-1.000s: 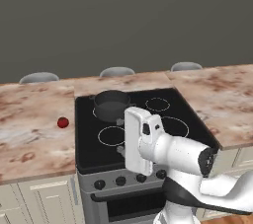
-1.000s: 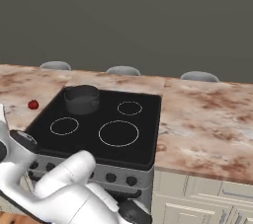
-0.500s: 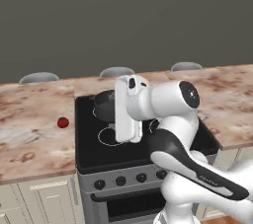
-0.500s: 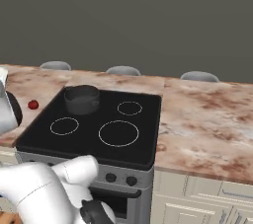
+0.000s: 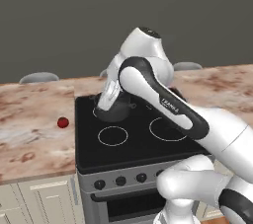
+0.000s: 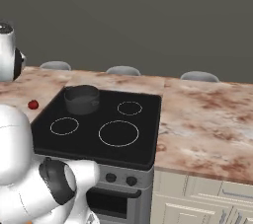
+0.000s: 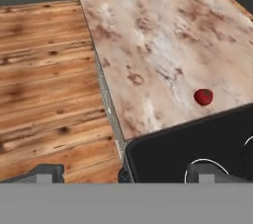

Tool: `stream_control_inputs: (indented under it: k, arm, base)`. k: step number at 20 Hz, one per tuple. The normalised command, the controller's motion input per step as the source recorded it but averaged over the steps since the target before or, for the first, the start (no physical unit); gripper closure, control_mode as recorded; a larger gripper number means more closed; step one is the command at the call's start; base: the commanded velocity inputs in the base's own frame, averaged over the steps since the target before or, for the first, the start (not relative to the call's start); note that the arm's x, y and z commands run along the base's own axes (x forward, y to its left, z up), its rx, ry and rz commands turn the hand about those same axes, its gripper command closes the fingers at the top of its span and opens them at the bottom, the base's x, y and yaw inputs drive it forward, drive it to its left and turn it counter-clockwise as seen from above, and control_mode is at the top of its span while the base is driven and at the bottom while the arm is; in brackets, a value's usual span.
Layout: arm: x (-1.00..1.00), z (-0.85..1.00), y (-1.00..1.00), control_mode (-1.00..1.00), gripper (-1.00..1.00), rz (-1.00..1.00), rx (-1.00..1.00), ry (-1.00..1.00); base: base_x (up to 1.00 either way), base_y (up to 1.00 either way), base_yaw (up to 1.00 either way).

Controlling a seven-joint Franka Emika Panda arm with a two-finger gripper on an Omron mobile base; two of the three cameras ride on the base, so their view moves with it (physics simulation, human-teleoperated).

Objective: Turn on the burner for the pot on the stove. Wait thirty seconds for the pot to heat up. Then add the tomato to the pot.

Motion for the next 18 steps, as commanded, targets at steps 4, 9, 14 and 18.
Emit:
stream_control_inputs:
  k: [4,9,14,18]
  arm:
    - [0.48,-0.07,0.29,-1.0,-1.0,-0.28,-0.02,0.56]
    - [0.29,-0.36,0.25,-1.0,-1.0,-0.29,-0.04,0.42]
    - [0.09,-0.54,0.4,-1.0,-1.0,-0.29,-0.09,0.26]
    - [0.01,-0.58,0.34,-1.0,-1.0,-0.27,-0.17,-0.04]
  base:
    - [0.0,0.0,0.0]
    - [0.0,0.0,0.0]
    - [0.0,0.0,0.0]
    - [0.0,0.0,0.0]
